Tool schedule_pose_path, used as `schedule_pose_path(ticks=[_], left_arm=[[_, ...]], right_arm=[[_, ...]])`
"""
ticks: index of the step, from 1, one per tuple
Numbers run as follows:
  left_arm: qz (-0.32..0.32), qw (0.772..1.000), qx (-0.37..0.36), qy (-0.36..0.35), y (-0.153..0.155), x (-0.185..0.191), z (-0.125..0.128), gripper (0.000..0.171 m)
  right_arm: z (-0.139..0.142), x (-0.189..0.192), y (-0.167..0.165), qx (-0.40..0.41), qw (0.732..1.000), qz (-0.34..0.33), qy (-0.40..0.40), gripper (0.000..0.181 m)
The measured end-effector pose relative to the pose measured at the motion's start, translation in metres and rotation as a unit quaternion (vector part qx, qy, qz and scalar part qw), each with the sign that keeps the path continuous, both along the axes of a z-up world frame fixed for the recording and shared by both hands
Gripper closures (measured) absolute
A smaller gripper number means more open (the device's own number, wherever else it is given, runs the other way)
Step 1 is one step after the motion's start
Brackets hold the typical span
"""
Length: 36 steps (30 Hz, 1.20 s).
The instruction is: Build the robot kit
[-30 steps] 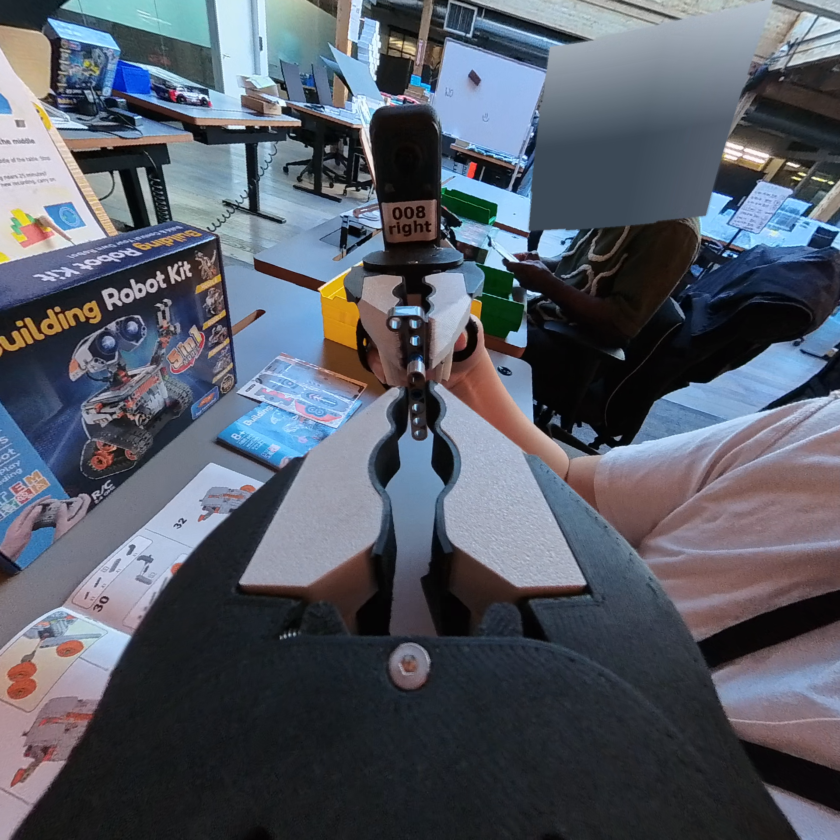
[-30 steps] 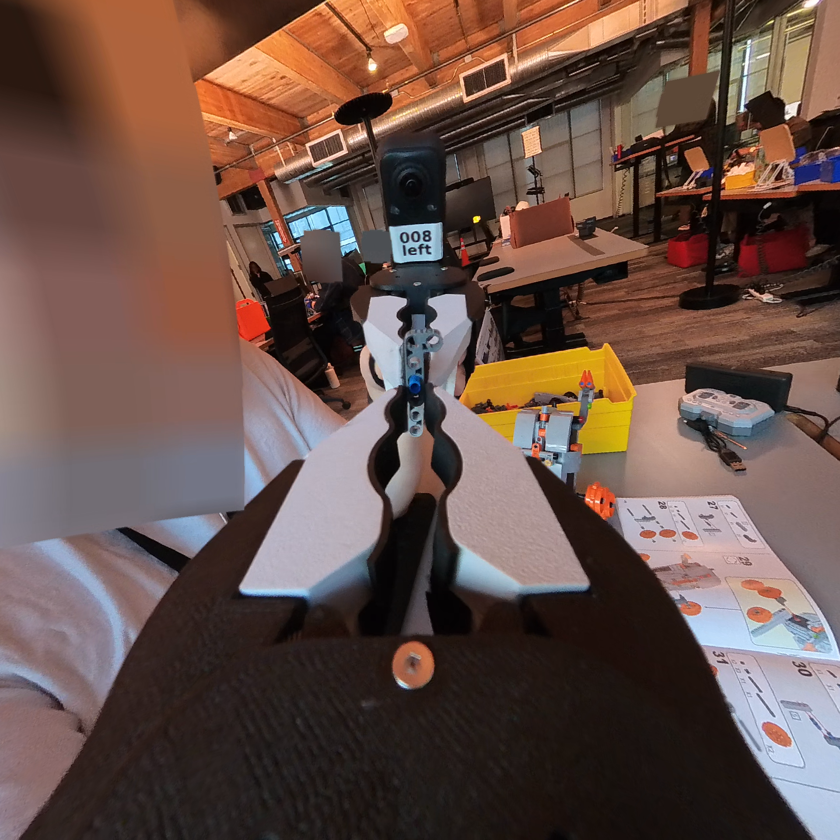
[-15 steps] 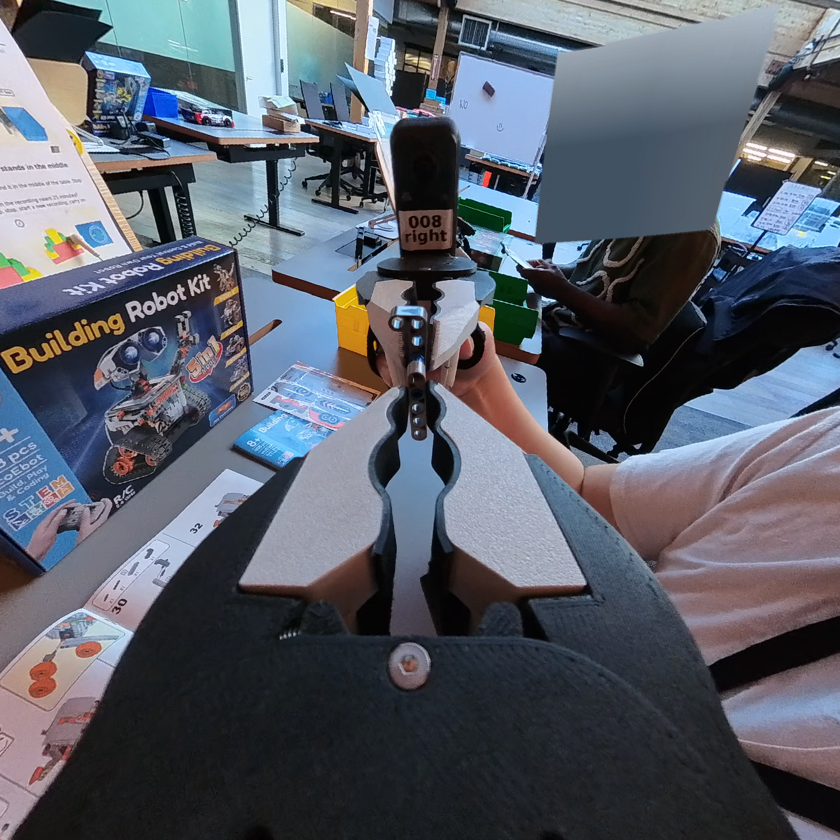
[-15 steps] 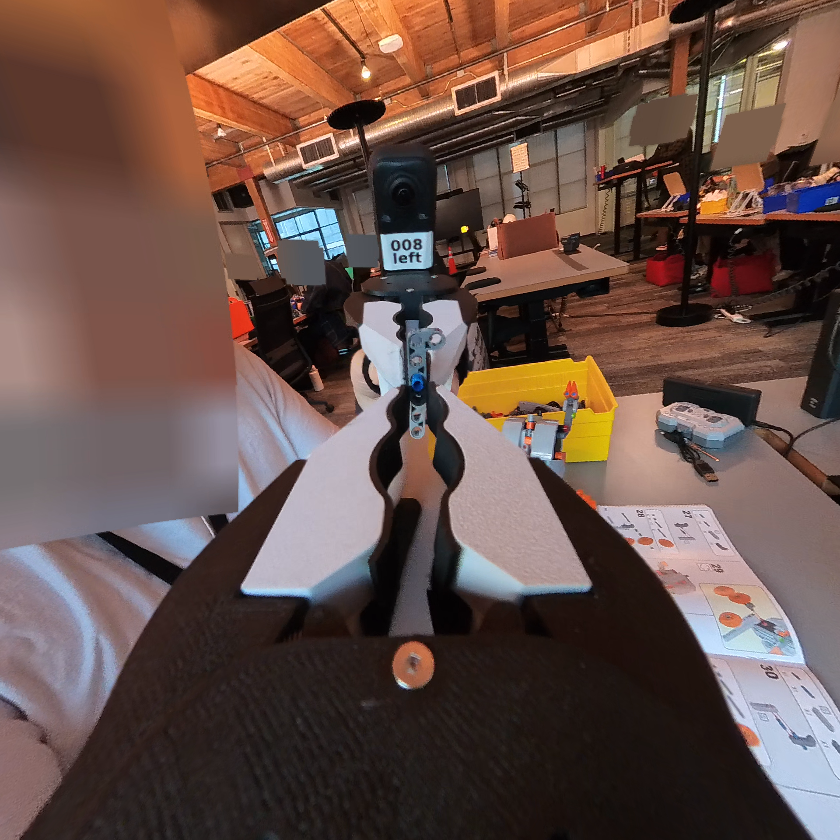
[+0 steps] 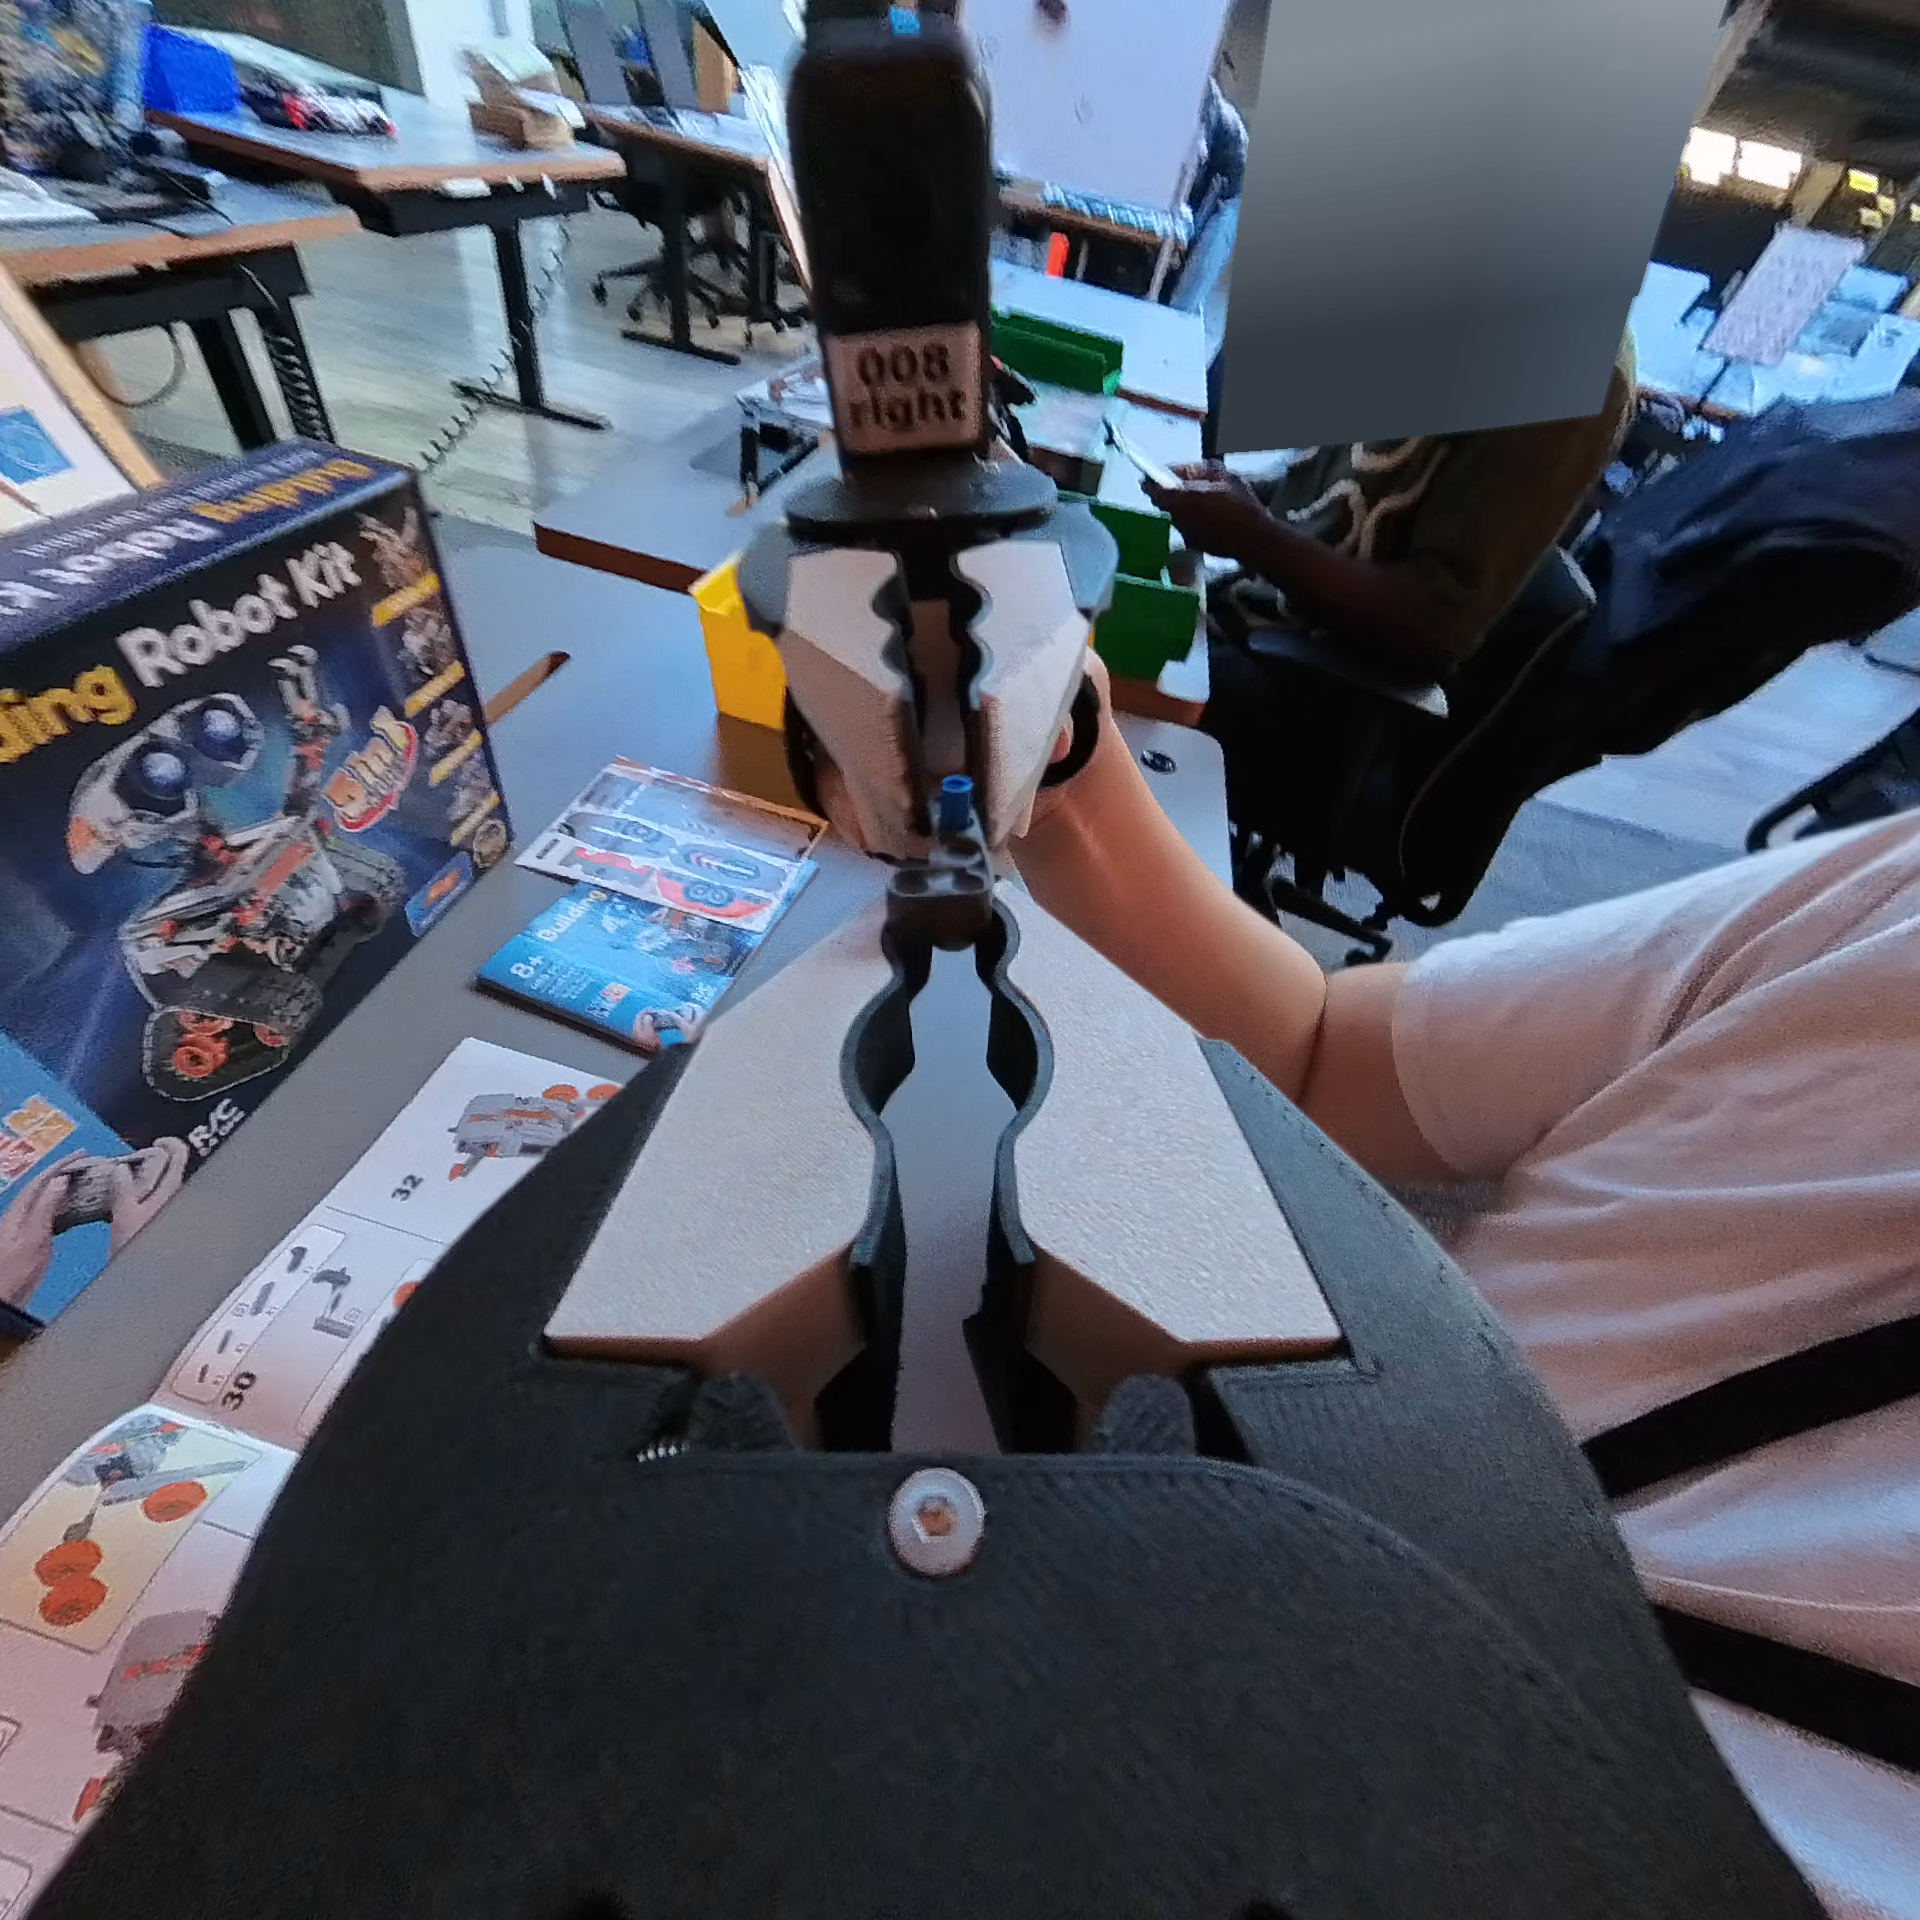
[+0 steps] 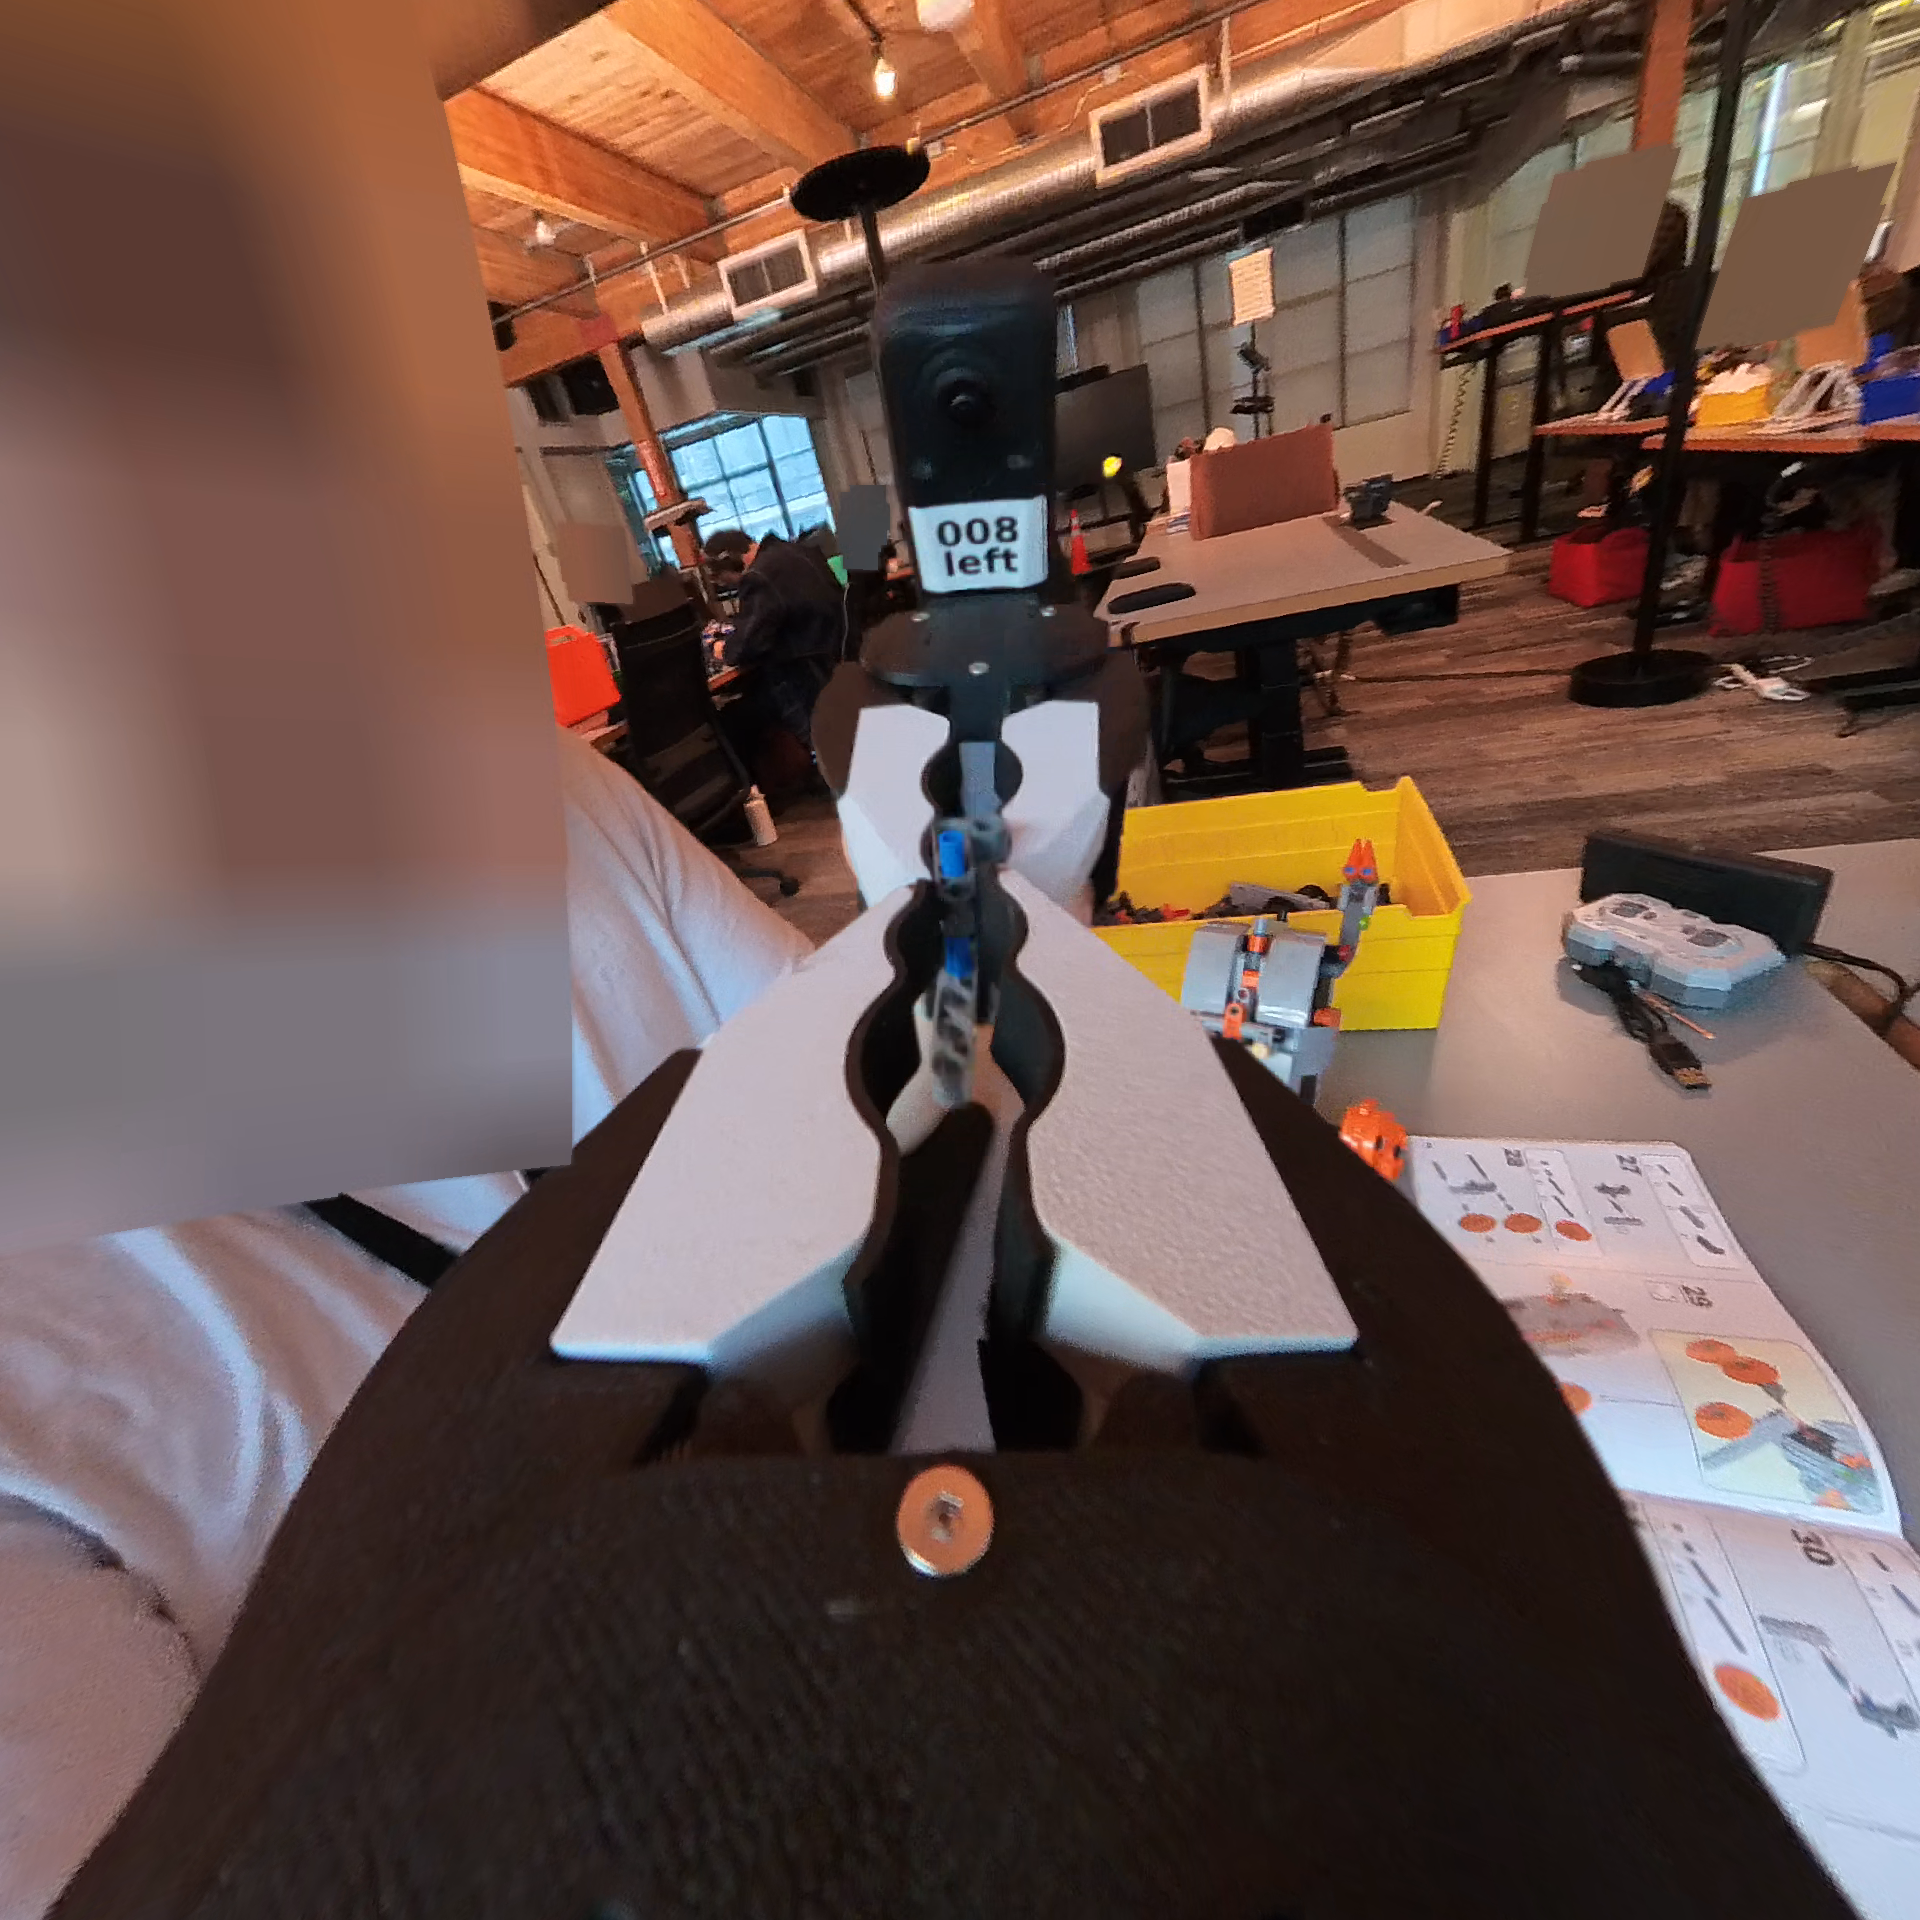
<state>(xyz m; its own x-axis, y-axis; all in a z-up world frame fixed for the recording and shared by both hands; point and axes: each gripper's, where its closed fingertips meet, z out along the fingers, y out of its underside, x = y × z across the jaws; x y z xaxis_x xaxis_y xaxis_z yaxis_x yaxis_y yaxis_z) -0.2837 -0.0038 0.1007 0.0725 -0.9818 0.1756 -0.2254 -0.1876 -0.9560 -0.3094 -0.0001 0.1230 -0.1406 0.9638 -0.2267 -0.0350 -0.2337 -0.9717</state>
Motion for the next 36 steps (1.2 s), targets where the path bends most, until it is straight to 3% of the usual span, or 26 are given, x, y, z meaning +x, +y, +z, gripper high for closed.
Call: schedule_pose_path(ticks=[8,11,16,19,22,29,33,36], left_arm=[[0.010,1.000,-0.009,0.004,0.005,0.007,-0.006,0.166],[0.006,0.999,-0.041,-0.023,0.008,0.000,0.002,0.166],[-0.016,0.994,-0.086,-0.070,0.007,-0.009,0.017,0.166],[-0.009,0.996,-0.070,-0.060,0.008,-0.009,0.014,0.166],[0.030,0.996,-0.064,-0.057,0.026,-0.018,0.012,0.166],[0.086,0.991,-0.063,-0.078,0.047,-0.051,0.023,0.166],[0.073,0.993,-0.071,-0.056,0.046,-0.047,0.013,0.166],[0.063,0.995,-0.082,-0.008,0.046,-0.040,-0.007,0.166]], right_arm=[[-0.005,0.011,0.005,0.044,0.996,-0.061,-0.043,0.174],[-0.002,0.012,0.002,0.073,0.994,-0.069,-0.038,0.152],[0.001,0.008,0.012,0.176,0.972,-0.145,-0.052,0.149],[-0.007,0.000,0.009,0.252,0.951,-0.160,-0.083,0.157],[-0.024,0.007,0.024,0.232,0.947,-0.178,-0.130,0.157],[-0.047,0.042,0.061,0.153,0.955,-0.215,-0.138,0.158],[-0.065,0.047,0.079,0.118,0.954,-0.225,-0.156,0.158],[-0.059,0.039,0.075,0.131,0.957,-0.215,-0.146,0.158]])
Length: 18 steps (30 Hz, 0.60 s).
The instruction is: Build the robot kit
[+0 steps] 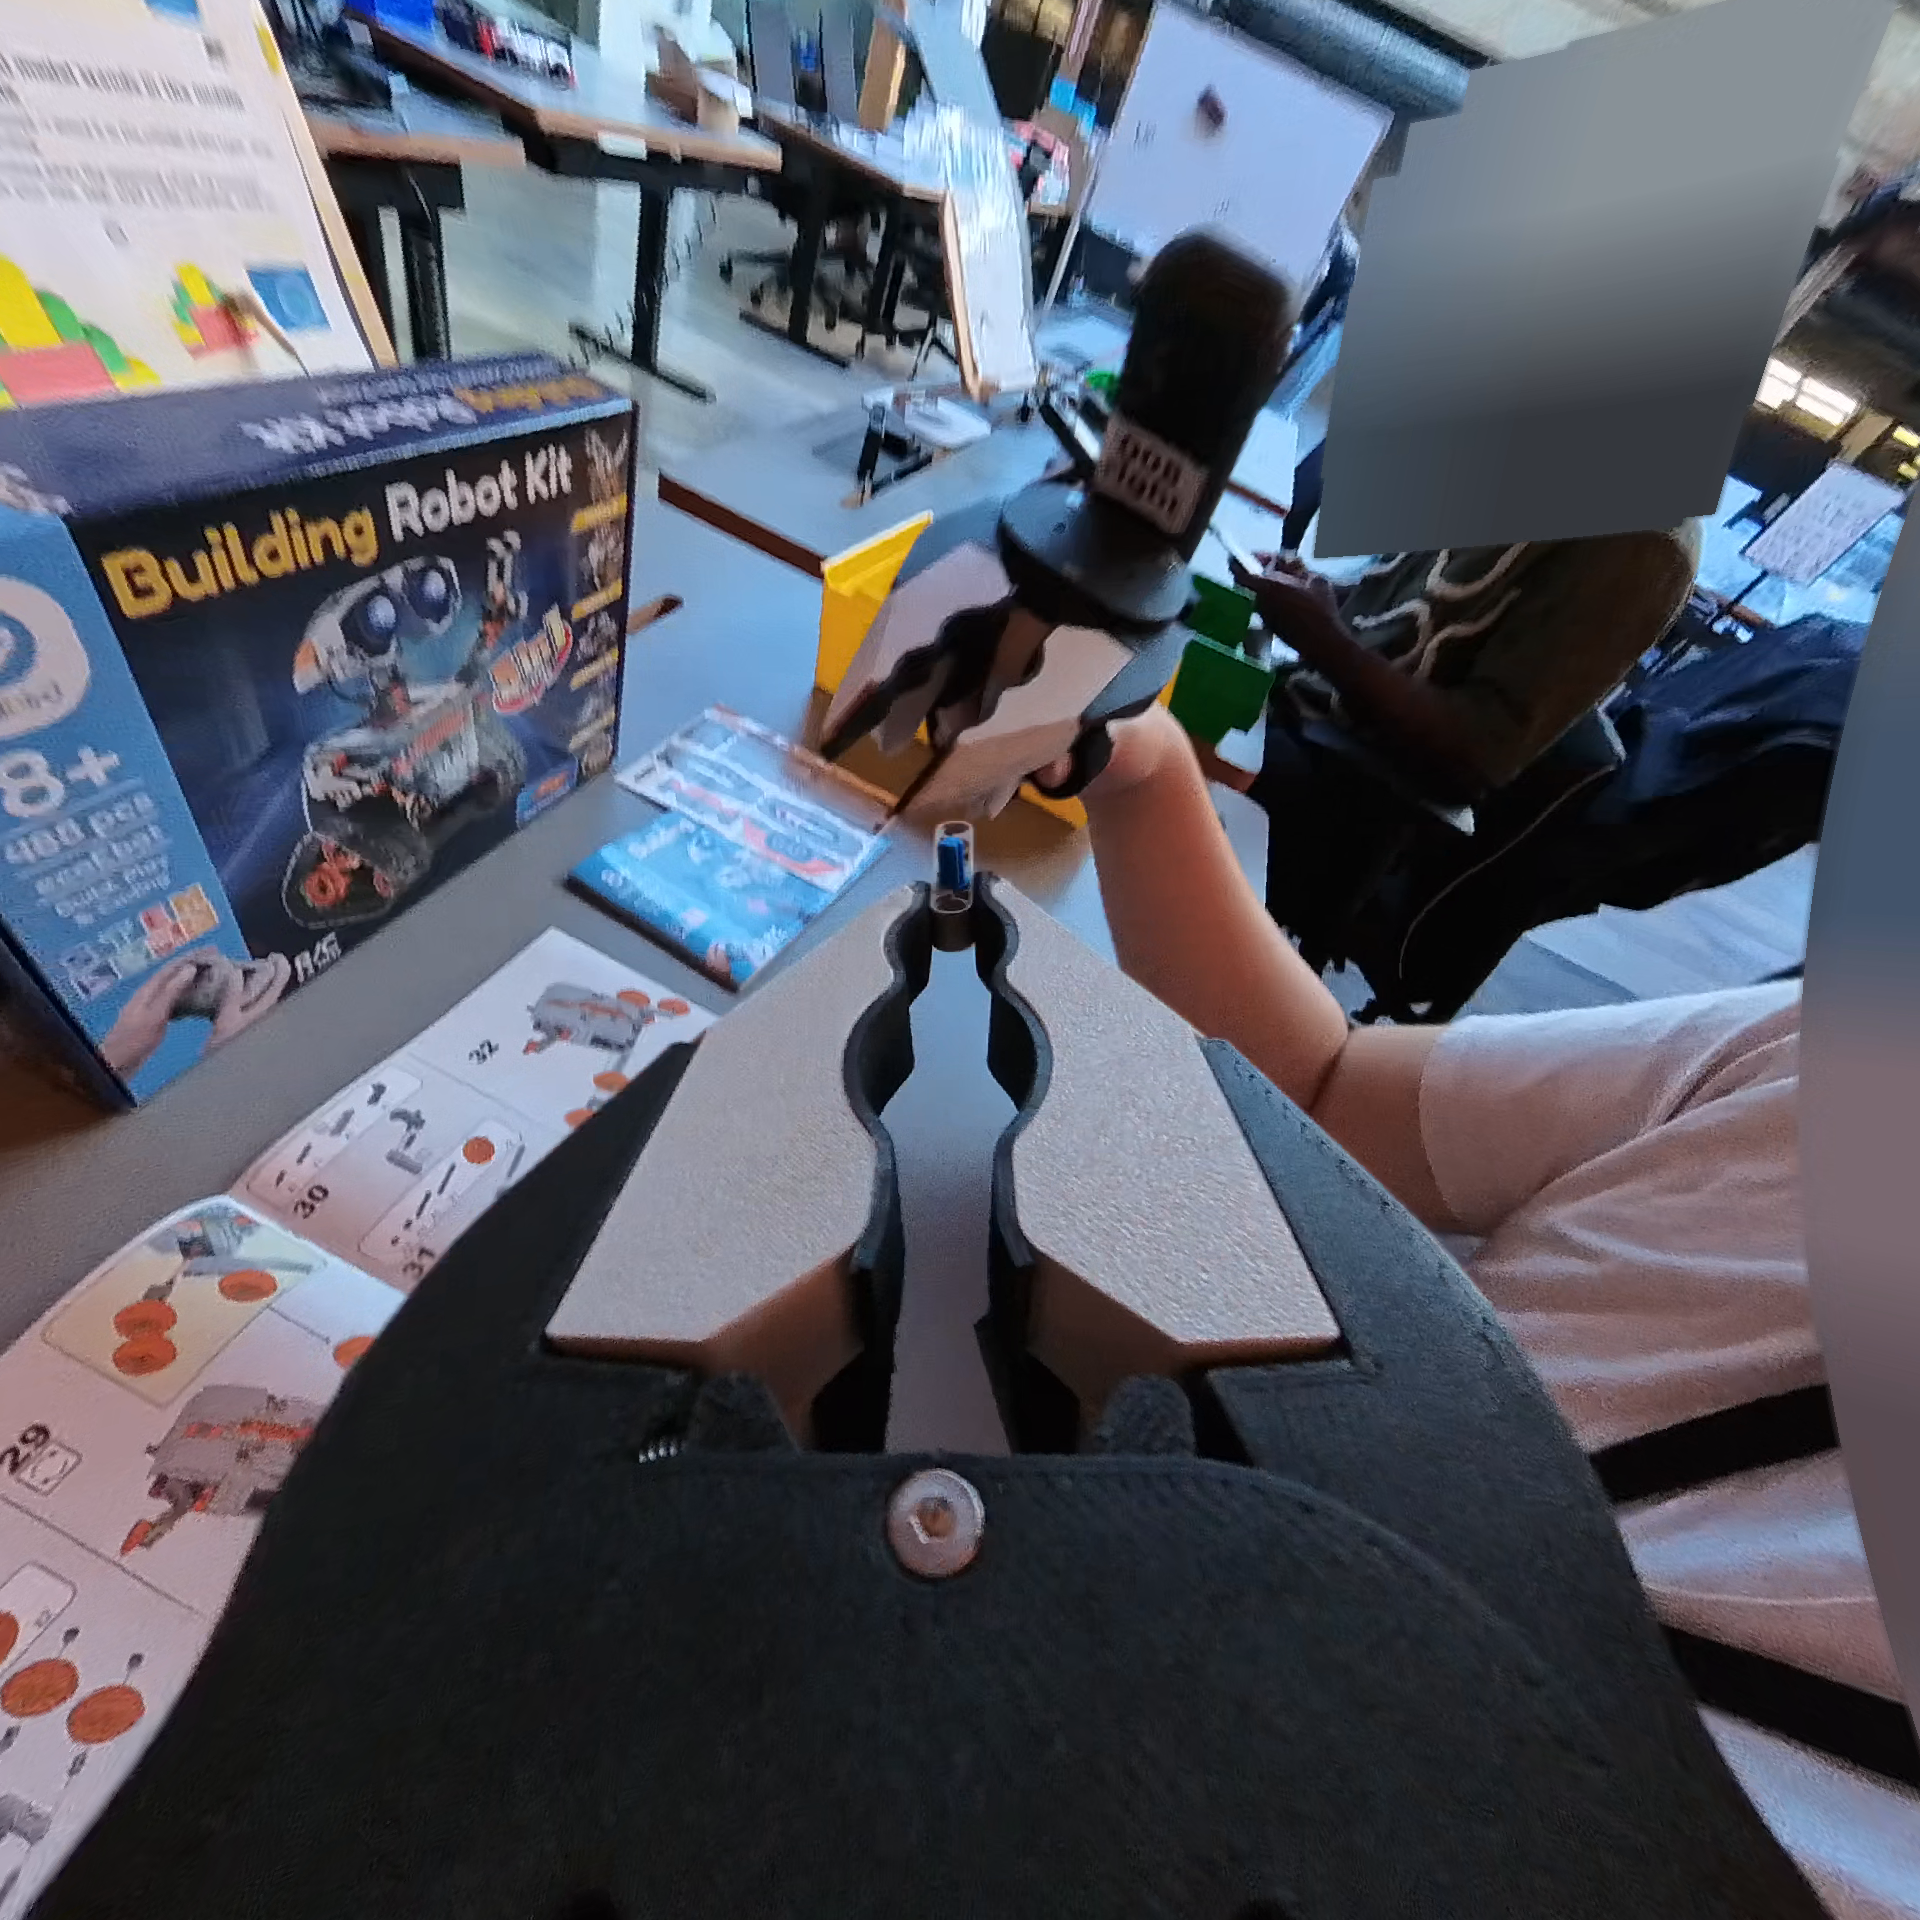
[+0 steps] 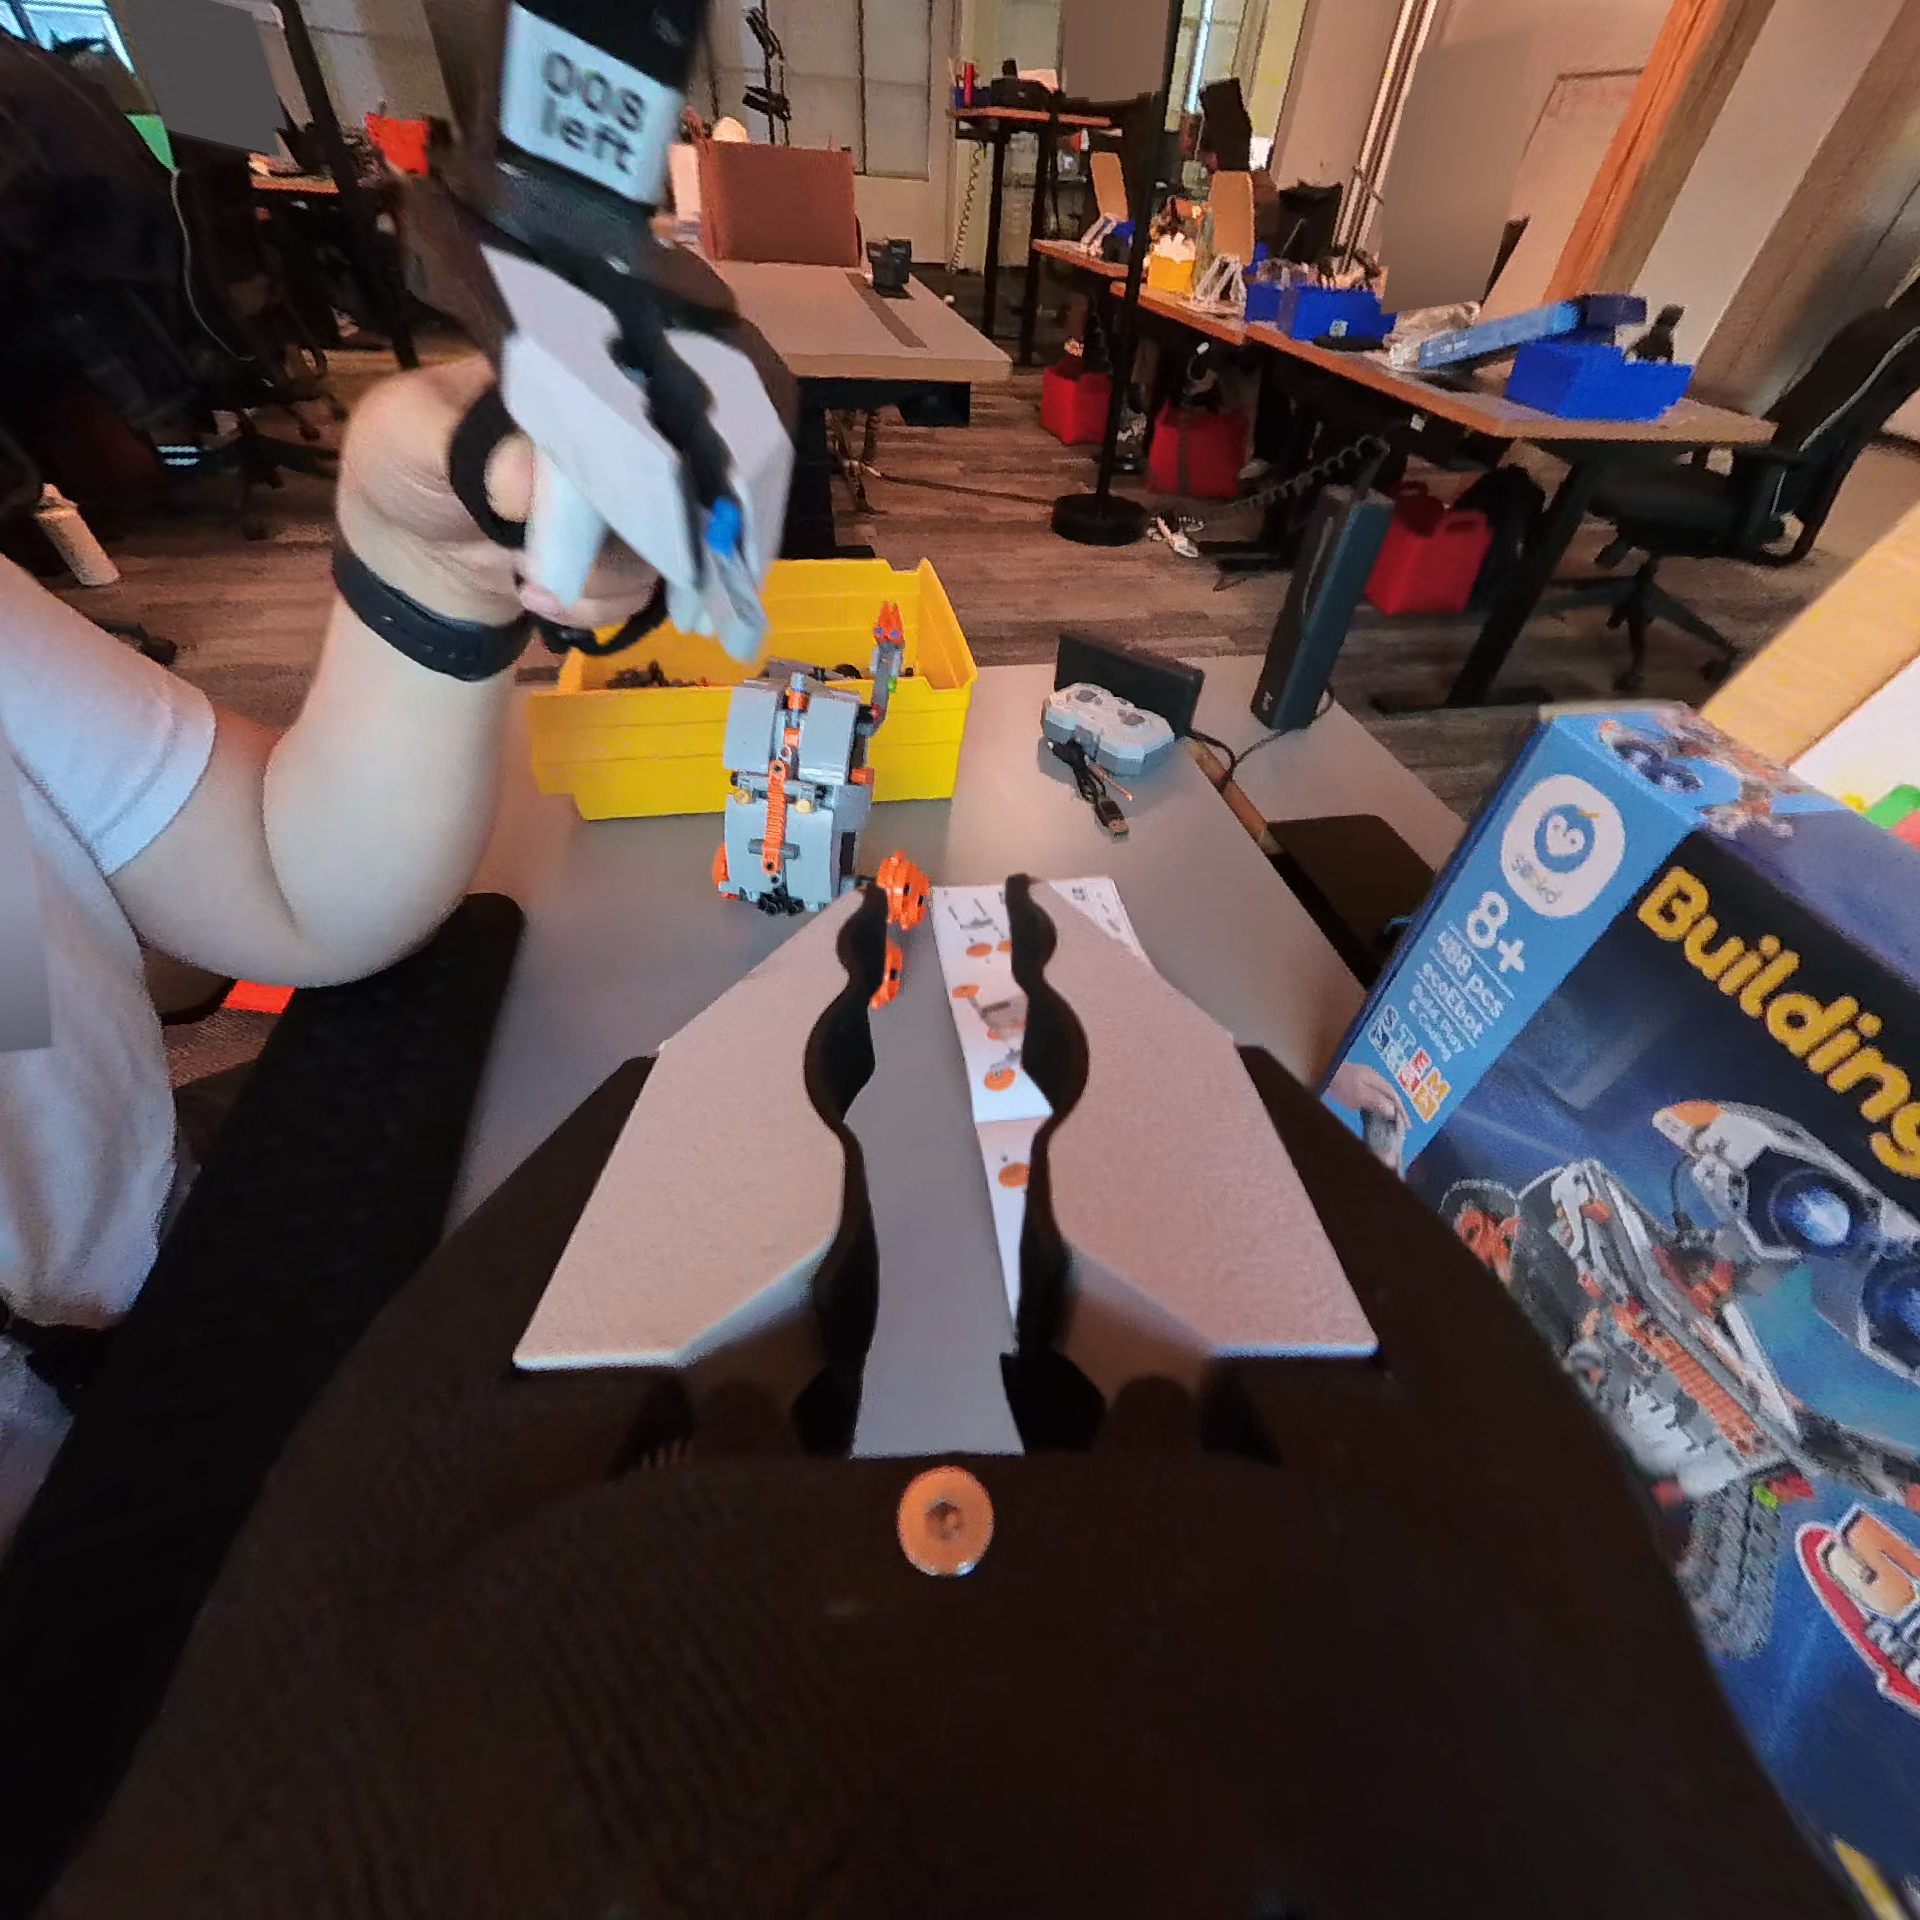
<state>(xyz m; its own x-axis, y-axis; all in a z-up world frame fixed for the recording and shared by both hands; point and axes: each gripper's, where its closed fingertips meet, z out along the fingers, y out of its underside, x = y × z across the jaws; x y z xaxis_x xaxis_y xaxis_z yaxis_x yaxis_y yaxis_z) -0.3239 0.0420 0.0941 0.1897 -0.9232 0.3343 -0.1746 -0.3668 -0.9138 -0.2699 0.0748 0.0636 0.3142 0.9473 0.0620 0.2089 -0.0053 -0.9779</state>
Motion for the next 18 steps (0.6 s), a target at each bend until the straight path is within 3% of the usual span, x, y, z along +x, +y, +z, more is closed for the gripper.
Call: schedule_pose_path(ticks=[4,7,13,18], left_arm=[[-0.012,0.999,-0.025,0.025,0.001,0.008,-0.015,0.166],[-0.034,0.995,-0.026,0.086,-0.006,0.012,-0.038,0.166],[-0.057,0.991,-0.017,0.122,-0.013,0.016,-0.051,0.166],[-0.071,0.989,-0.007,0.129,-0.018,0.018,-0.052,0.166]], right_arm=[[0.008,-0.018,-0.021,0.063,0.997,0.033,-0.022,0.153],[0.000,-0.029,-0.031,0.077,0.994,0.054,-0.060,0.151],[-0.019,-0.036,-0.041,0.030,0.991,0.102,-0.082,0.154],[-0.025,-0.039,-0.048,0.014,0.988,0.129,-0.089,0.171]])
